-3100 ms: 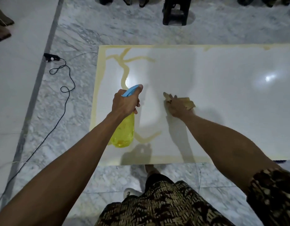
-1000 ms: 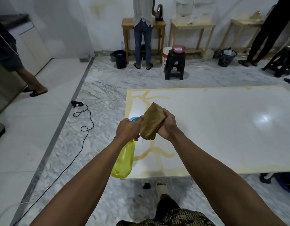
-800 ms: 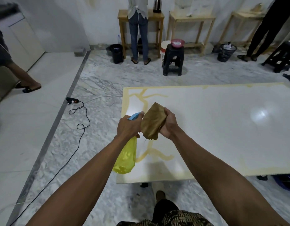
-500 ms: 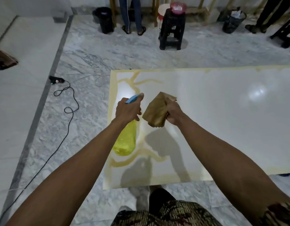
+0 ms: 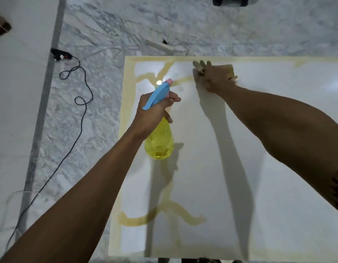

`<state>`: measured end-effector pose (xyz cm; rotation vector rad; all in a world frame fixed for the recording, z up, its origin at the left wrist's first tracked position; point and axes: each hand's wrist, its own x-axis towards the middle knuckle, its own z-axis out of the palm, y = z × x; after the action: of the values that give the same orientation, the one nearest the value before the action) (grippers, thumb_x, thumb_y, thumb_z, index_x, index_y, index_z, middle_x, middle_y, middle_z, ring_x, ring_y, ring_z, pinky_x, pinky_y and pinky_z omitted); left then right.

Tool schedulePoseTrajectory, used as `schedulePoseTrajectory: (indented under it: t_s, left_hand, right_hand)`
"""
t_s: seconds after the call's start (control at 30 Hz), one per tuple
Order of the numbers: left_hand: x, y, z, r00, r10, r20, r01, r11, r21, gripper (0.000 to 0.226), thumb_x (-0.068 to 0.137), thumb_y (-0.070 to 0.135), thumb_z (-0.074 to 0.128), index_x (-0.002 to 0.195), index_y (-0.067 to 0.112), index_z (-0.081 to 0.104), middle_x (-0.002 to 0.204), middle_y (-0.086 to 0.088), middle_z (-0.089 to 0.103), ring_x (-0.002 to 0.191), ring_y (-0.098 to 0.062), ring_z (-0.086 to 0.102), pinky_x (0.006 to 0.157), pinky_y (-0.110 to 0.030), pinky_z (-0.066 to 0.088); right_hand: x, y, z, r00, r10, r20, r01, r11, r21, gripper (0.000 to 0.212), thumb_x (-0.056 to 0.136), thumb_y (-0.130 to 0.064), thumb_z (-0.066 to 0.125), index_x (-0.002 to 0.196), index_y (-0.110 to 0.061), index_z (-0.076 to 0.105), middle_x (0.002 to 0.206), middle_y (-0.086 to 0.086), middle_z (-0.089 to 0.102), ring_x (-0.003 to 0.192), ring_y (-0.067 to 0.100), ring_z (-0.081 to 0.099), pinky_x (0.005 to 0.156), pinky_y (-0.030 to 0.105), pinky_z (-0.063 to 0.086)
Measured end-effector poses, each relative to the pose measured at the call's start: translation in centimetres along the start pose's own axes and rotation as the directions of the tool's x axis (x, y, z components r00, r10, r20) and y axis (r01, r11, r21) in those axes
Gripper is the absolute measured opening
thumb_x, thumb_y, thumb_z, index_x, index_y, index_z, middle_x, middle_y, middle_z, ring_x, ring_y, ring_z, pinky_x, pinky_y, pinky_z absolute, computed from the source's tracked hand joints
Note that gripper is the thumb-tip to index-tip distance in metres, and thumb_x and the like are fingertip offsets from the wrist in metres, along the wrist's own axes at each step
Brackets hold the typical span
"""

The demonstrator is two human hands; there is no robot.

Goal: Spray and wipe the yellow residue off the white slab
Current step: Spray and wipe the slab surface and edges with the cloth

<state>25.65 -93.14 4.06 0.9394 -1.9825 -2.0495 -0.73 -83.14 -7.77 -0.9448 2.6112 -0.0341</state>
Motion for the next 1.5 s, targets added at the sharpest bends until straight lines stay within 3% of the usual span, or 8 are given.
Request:
schedulePoseTrajectory:
  t_s: [0.13, 0.23, 0.4, 0.8, 1.17, 1.27, 1.37, 1.5]
  left_hand:
    - [0.4, -1.4, -1.2, 0.999, 0.01, -0.03, -0.009, 1.0, 0.018, 0.043, 0.086, 0.001, 0.057, 0.101, 0.037, 0.076, 0.09, -0.01, 0.074, 0.062, -0.012, 0.063, 0.062, -0.033, 0.056]
    - [0.5, -2.3, -1.9, 0.996, -0.032, -0.083, 0.035, 0.999, 0.036, 0.049, 0.075, 0.003, 0.053, 0.082, 0.047, 0.075, 0.076, 0.002, 0.073, 0.073, -0.019, 0.065, 0.05, -0.03, 0.049]
    - [-1.2, -3.7, -2.2, 0.995, -0.079, -0.056, 0.086, 0.988, 0.131, 0.058, 0.083, -0.003, 0.05, 0.098, 0.048, 0.073, 0.072, 0.006, 0.072, 0.08, -0.03, 0.063, 0.046, -0.027, 0.046]
    - [-13.7, -5.8, -4.4, 0.997, -0.07, 0.021, 0.065, 0.985, 0.163, 0.057, 0.086, -0.003, 0.05, 0.11, 0.046, 0.07, 0.076, 0.0, 0.073, 0.073, -0.015, 0.067, 0.047, -0.026, 0.047]
    - [-27.5, -10.0, -7.9, 0.995, -0.092, 0.035, 0.082, 0.974, 0.209, 0.051, 0.093, -0.003, 0.049, 0.122, 0.033, 0.071, 0.082, -0.004, 0.075, 0.081, -0.022, 0.068, 0.048, -0.027, 0.051]
    - [-28.3, -9.4, -8.1, 0.996, -0.088, 0.02, 0.082, 0.976, 0.202, 0.05, 0.095, -0.001, 0.049, 0.117, 0.038, 0.071, 0.077, 0.0, 0.075, 0.081, -0.022, 0.068, 0.048, -0.027, 0.051]
    - [-27.3, -7.2, -8.1, 0.999, -0.044, 0.012, 0.04, 0.978, 0.203, 0.049, 0.097, 0.0, 0.049, 0.116, 0.04, 0.071, 0.076, 0.0, 0.075, 0.078, -0.022, 0.066, 0.047, -0.024, 0.05]
    - [-24.4, -4.5, -7.7, 1.0, 0.018, 0.006, -0.019, 0.981, 0.193, 0.05, 0.097, 0.001, 0.051, 0.109, 0.044, 0.072, 0.079, -0.001, 0.076, 0.079, -0.026, 0.066, 0.048, -0.024, 0.05]
  right_hand:
    - [0.4, 1.0, 5.3, 0.992, -0.114, -0.051, 0.109, 0.989, -0.096, 0.071, 0.098, -0.06, 0.023, 0.159, -0.029, 0.007, 0.167, 0.011, 0.001, 0.152, 0.041, 0.001, 0.122, 0.057, 0.002]
    - [-0.9, 0.6, 6.9, 0.985, -0.118, -0.124, 0.11, 0.992, -0.066, 0.07, 0.094, -0.059, 0.016, 0.158, -0.033, 0.013, 0.167, 0.01, 0.006, 0.152, 0.041, 0.004, 0.121, 0.06, 0.001]
    - [-4.5, -0.3, 8.1, 0.978, -0.154, -0.139, 0.144, 0.987, -0.078, 0.064, 0.097, -0.054, 0.028, 0.156, -0.03, 0.027, 0.164, 0.011, 0.023, 0.149, 0.043, 0.021, 0.119, 0.062, 0.014]
    - [-26.3, -5.8, 16.9, 0.97, -0.172, -0.174, 0.165, 0.985, -0.051, 0.061, 0.098, -0.05, 0.037, 0.152, -0.023, 0.039, 0.158, 0.015, 0.036, 0.144, 0.044, 0.032, 0.114, 0.062, 0.027]
    - [-45.0, -16.8, 21.2, 0.962, -0.051, 0.268, 0.007, 0.986, 0.165, 0.066, 0.101, -0.056, 0.017, 0.158, -0.029, -0.001, 0.168, 0.006, -0.004, 0.153, 0.036, -0.007, 0.121, 0.057, -0.001]
    - [-45.8, -17.6, 16.3, 0.939, -0.029, 0.343, -0.126, 0.899, 0.42, 0.059, 0.107, -0.044, 0.027, 0.159, -0.018, 0.017, 0.164, 0.01, 0.021, 0.152, 0.033, 0.016, 0.121, 0.047, 0.013]
    - [-44.7, -16.4, 8.7, 0.976, 0.112, 0.188, -0.216, 0.617, 0.757, 0.048, 0.107, -0.042, 0.033, 0.143, -0.014, 0.05, 0.14, 0.013, 0.055, 0.13, 0.029, 0.05, 0.1, 0.035, 0.039]
    - [-38.6, -12.1, 2.2, 0.918, 0.334, 0.213, -0.313, 0.282, 0.907, 0.062, 0.103, -0.053, 0.034, 0.141, -0.005, 0.045, 0.132, 0.008, 0.056, 0.114, 0.022, 0.055, 0.099, 0.035, 0.046]
